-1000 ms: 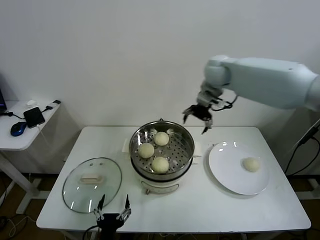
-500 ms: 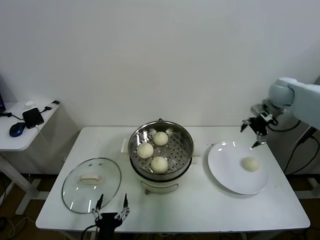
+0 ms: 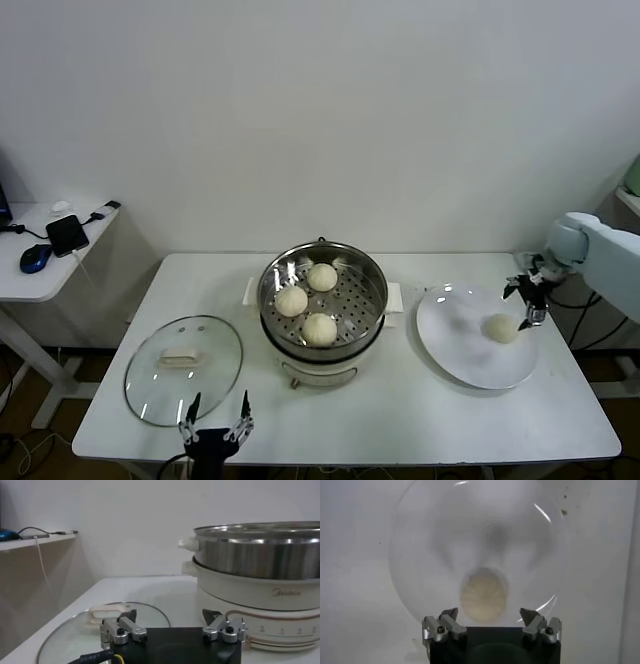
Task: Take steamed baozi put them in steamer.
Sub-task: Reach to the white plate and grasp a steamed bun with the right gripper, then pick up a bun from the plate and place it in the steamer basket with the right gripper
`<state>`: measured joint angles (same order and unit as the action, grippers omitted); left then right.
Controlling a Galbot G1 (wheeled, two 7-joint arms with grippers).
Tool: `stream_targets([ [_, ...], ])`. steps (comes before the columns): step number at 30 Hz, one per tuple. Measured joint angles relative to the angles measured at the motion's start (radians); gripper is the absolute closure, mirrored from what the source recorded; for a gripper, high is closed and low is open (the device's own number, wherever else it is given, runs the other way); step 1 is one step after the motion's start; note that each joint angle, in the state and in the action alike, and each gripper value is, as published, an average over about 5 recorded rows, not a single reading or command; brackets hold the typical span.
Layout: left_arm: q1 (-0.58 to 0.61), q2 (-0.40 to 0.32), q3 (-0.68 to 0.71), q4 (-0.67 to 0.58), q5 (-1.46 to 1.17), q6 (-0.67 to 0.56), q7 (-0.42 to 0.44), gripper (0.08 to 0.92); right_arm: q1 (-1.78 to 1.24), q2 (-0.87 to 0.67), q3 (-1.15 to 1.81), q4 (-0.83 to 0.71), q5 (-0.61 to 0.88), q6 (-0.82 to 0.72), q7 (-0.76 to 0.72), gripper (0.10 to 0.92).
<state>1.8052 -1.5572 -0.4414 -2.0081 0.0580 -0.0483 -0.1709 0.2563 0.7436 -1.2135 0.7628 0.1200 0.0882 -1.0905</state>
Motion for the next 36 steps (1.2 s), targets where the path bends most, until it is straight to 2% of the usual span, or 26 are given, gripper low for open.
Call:
stream_targets([
  [12, 0.006, 0.0, -0.005, 0.0, -0.004, -0.005, -0.004, 0.177, -0.106, 0.054, 0.114, -0.082, -0.044, -0.02, 0.03, 0.211],
  [18, 0.009, 0.0, 0.002, -0.006, -0.002, -0.005, -0.004, 0.177, -0.12, 0.054, 0.126, -0.082, -0.057, -0.031, 0.027, 0.328],
  [25, 0.016, 0.001, 0.014, -0.018, 0.005, -0.005, -0.004, 0.177, -0.097, 0.037, 0.114, -0.04, -0.045, -0.055, 0.027, 0.355],
  [30, 0.021, 0.007, 0.023, -0.027, 0.01, -0.004, -0.004, 0.177, 0.006, 0.016, 0.025, 0.051, 0.029, -0.095, 0.037, 0.355],
  [36, 0.024, 0.016, 0.033, -0.039, 0.01, -0.001, -0.004, 0.177, 0.271, 0.035, -0.205, 0.219, 0.236, -0.164, 0.049, 0.355],
])
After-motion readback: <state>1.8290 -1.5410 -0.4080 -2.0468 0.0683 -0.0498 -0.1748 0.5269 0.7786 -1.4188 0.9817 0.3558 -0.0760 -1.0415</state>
